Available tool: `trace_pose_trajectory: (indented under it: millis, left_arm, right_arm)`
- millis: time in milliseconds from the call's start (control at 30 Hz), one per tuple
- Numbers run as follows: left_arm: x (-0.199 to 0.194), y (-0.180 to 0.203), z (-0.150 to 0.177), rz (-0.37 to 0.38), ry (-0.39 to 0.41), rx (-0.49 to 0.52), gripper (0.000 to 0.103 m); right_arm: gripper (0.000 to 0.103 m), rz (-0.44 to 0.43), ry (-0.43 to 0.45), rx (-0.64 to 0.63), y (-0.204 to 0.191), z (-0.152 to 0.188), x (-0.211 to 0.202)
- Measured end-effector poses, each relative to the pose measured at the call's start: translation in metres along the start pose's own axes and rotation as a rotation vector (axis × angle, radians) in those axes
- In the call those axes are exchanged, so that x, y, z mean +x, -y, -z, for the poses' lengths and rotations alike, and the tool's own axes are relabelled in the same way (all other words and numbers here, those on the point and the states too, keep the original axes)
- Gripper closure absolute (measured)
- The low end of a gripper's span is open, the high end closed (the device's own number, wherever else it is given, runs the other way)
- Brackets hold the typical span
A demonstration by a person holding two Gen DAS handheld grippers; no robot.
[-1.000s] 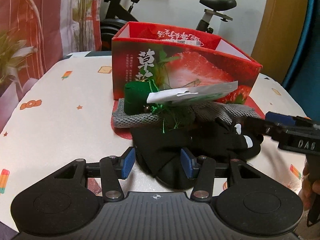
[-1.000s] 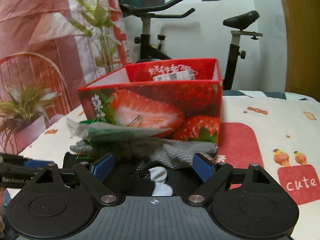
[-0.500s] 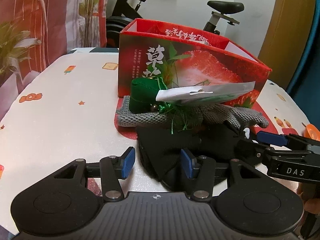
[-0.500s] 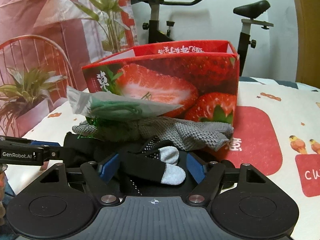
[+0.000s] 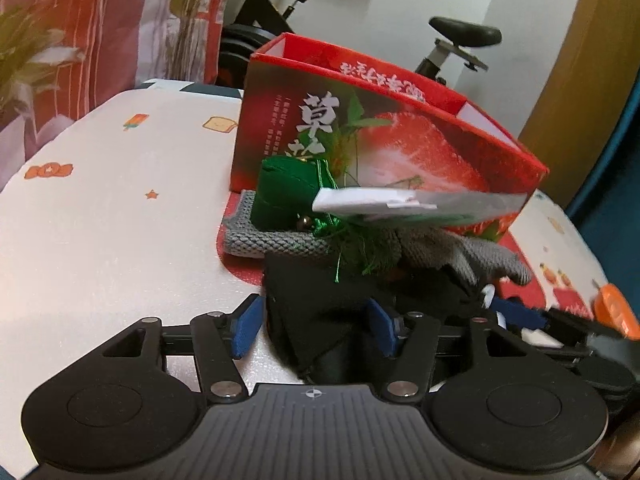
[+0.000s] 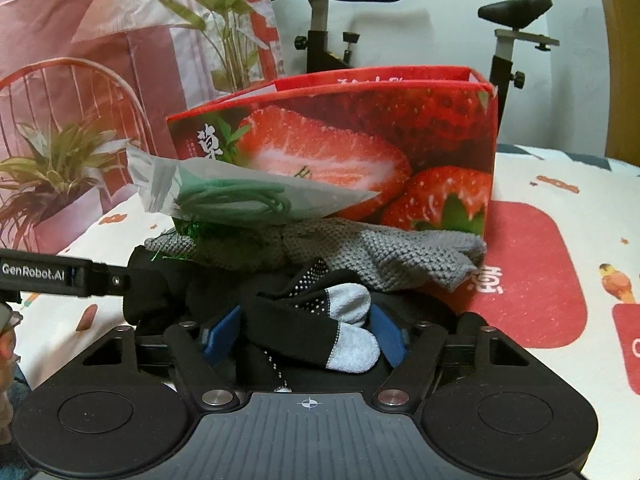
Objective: Organize soft objects
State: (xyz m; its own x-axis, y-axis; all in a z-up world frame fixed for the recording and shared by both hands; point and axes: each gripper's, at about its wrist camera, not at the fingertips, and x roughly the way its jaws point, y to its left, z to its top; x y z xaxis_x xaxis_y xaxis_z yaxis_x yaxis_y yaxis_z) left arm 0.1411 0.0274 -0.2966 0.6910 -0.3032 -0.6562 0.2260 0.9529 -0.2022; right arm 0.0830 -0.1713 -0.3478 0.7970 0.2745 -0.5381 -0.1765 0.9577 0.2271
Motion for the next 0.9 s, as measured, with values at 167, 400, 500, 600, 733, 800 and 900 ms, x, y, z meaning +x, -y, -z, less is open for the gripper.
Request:
trace_pose_trajectory:
  millis: [167,400,500,600,733,800,900]
  left_arm:
    - [0.002,-0.003,-0.005,0.024,0.02,-0.07,0.036]
    - [0.011,-0.008,-0.006,0.016,0.022,-0.114,0.036]
    - [0.01,-0.009,-0.005,0.024,0.02,-0.114,0.036]
    - [0.01,-0.009,-0.003,0.023,0.018,-0.105,0.037]
    - [0.01,-0.013,-0.002,0.047,0.007,-0.14,0.045]
    - [0.01,-0.016,-0.001,0.059,0.005,-0.156,0.049]
    - [0.009,-0.017,0.0,0.07,0.008,-0.157,0.056]
  right_arm:
    - [0.046,0.003,-0.012,-0.045,-0.007,0.002,0.005]
    - [0.047,-0.006,-0.013,-0.036,-0.004,0.003,0.004]
    - [0.047,-0.004,-0.016,-0.037,-0.005,0.003,0.004]
    - [0.047,-0.002,-0.017,-0.043,-0.006,0.003,0.004]
    - [0.047,-0.006,-0.02,-0.039,-0.005,0.003,0.004]
    - [0.047,-0.009,-0.021,-0.035,-0.004,0.003,0.004]
    - [0.048,-0.012,-0.024,-0.025,-0.003,0.003,0.003]
